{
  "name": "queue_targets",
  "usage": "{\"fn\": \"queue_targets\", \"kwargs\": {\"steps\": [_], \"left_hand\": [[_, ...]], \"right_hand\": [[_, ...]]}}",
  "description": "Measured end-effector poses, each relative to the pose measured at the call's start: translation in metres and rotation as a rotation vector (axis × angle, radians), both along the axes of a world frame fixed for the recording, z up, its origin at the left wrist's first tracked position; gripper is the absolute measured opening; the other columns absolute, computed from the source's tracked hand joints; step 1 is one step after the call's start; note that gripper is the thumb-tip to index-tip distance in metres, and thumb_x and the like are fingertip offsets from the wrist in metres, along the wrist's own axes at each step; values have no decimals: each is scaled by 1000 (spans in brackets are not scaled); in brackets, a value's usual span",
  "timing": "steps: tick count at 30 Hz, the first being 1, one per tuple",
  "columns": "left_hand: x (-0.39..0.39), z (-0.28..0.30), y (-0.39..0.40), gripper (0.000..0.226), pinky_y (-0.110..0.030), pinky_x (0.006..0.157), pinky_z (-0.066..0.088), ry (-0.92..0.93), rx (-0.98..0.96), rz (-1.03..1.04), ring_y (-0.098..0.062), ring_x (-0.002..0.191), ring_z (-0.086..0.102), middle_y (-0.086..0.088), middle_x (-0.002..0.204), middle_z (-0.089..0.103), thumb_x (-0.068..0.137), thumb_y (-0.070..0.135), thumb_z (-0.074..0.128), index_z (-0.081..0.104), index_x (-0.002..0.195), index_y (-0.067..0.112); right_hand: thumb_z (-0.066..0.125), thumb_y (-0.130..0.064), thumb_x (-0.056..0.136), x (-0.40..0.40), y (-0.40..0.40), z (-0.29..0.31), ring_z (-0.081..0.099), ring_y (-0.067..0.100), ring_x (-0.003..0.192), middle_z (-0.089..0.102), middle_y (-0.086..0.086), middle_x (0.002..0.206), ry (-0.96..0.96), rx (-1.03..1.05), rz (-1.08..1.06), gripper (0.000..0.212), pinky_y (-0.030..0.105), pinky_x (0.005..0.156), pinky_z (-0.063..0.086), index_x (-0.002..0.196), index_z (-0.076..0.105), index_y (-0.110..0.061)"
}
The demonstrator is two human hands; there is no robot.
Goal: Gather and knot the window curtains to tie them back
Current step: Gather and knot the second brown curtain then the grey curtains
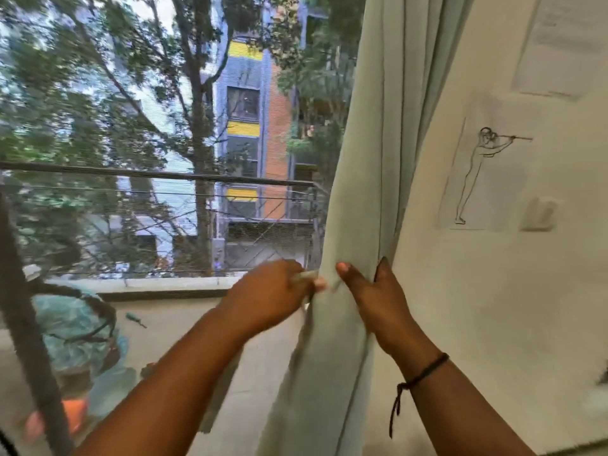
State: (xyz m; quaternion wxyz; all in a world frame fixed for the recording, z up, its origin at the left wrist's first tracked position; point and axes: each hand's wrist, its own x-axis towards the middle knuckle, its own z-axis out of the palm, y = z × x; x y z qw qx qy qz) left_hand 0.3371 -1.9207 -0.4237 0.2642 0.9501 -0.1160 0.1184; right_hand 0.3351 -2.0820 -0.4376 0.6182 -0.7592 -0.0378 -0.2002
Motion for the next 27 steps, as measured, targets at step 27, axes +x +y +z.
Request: {"fn": "queue_targets", "kwargs": {"steps": [27], "left_hand": [[-38, -42, -71, 24, -23, 71, 49, -133, -290, -301, -4, 77, 60, 8, 91, 67, 90, 43, 51, 60, 106, 26]], "right_hand": [[66, -20, 84, 32, -11, 19, 57, 23, 102, 47, 10, 130, 445, -329, 271, 91, 33, 82, 52, 148, 2, -13]]}}
